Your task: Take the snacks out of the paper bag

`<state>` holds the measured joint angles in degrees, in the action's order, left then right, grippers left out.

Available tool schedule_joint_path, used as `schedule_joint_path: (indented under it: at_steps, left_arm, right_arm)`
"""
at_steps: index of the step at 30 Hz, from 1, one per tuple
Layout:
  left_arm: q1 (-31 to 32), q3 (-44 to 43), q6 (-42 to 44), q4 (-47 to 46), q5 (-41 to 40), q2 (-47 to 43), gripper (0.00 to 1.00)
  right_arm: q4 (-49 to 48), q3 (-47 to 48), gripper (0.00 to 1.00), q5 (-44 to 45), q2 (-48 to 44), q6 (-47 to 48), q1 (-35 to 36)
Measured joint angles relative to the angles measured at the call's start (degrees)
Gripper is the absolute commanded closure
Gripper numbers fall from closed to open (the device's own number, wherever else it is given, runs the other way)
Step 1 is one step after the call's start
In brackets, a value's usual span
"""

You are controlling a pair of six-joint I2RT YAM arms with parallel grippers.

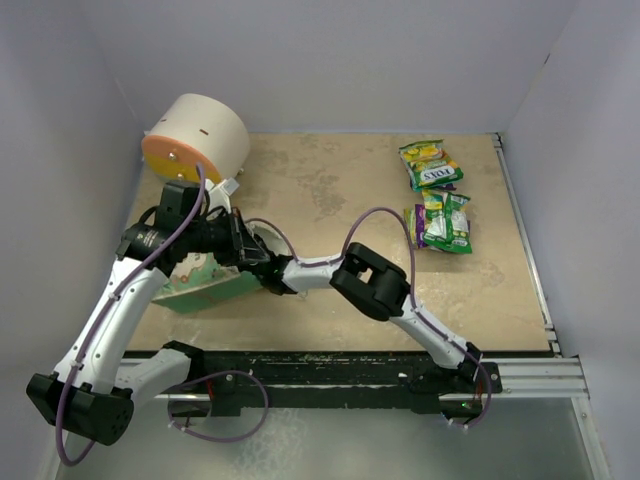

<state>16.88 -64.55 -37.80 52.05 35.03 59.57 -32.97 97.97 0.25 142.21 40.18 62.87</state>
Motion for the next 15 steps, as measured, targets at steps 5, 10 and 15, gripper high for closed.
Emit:
schedule_joint_path:
  at_steps: [5,10,15]
  left_arm:
    - [0.00,0.00,-0.09,-0.07,-1.92,-0.11,1.00]
    - [0.00,0.00,-0.11,-0.04,-5.03,-0.11,1.00]
    - [0.07,-0.07,-0.57,0.17,-7.30,0.15,1.00]
  right_arm:
    - [-0.90,-9.57,1.00,5.11,-7.13,-1.11,-1.46]
    - [-1.05,-20.59,1.00,11.28,-16.37,-5.25,-1.79]
    - [-1.55,-29.33,1.00,13.16,-23.65,-9.99,-0.90]
